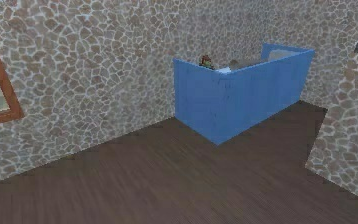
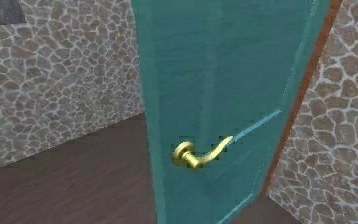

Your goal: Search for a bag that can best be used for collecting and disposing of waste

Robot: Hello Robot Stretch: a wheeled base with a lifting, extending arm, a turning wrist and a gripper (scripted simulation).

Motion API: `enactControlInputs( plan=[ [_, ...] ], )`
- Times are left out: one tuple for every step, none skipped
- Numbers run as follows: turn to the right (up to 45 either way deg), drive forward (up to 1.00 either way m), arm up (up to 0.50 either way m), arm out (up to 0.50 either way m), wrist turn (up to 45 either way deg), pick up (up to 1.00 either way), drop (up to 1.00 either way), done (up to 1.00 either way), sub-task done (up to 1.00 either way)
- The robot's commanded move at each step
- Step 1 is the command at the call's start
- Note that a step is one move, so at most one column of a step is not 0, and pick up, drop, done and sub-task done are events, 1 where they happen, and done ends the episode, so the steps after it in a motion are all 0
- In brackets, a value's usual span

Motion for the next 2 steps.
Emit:
enactControlInputs(
  plan=[
    [0.0,0.3,0.0,0.0,0.0,0.0,0.0,0.0,0.0],
    [45.0,0.0,0.0,0.0,0.0,0.0,0.0,0.0,0.0]
  ],
)
